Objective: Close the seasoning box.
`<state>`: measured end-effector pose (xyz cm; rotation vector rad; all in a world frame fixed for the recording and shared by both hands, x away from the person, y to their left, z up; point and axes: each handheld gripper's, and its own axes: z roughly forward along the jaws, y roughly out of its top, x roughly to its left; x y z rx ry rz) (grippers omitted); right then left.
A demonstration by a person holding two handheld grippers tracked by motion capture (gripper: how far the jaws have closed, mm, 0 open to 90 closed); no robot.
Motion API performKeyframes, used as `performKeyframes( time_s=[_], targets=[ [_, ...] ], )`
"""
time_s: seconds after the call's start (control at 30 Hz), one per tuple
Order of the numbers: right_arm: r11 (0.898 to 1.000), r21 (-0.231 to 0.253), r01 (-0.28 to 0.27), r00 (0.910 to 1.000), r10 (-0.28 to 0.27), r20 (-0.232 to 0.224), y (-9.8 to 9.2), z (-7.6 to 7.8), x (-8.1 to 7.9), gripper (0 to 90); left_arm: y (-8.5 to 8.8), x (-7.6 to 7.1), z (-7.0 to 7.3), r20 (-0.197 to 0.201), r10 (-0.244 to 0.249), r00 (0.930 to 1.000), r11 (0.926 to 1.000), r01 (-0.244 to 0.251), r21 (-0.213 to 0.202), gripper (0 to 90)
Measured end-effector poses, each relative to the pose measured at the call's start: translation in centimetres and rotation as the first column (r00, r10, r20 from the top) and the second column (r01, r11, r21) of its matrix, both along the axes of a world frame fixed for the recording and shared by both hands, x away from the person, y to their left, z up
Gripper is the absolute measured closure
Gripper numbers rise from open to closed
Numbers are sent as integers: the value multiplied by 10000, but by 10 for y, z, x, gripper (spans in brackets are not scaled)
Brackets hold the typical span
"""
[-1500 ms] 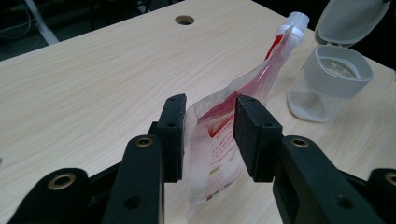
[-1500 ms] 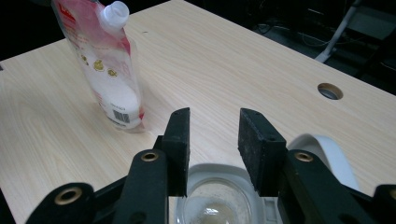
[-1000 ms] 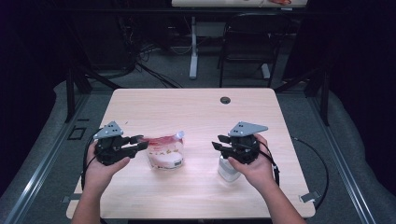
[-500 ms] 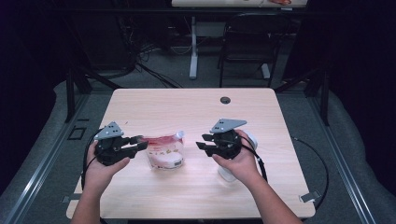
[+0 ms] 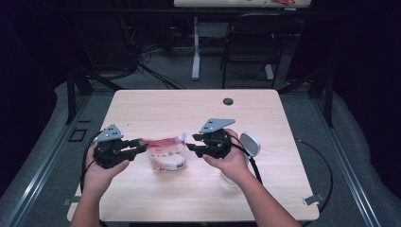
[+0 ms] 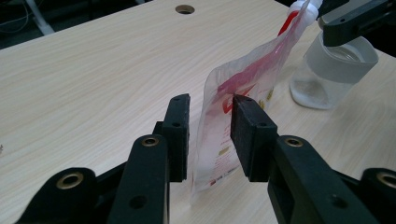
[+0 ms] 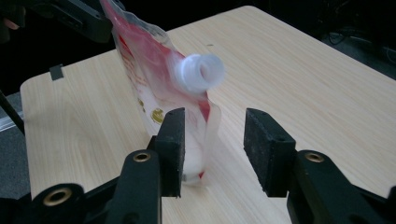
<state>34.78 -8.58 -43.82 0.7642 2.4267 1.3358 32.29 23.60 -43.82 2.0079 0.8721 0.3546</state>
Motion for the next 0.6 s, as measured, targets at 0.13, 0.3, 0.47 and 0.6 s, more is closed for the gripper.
performKeyframes(
  time_s=[0.13, 0.3, 0.47, 0.6],
  targets=[
    [9999, 96, -69, 10000, 69, -39, 8, -4, 4, 580, 2, 0, 1, -38, -65, 10000, 10000, 64, -63, 708],
    [9998, 78, -171, 9998, 172, -103, 12, -7, 5, 573, 2, 0, -1, -91, -77, 9999, 10000, 76, -52, 712],
    [9999, -17, -172, 9998, 172, -63, 17, -9, 5, 569, 2, 1, -4, -163, -90, 9998, 9999, 87, -137, 709],
    [9998, 61, -170, 9999, 170, -12, 19, -9, 5, 570, 2, 1, -3, -182, -183, 9997, 9996, 178, -229, 718]
  ],
)
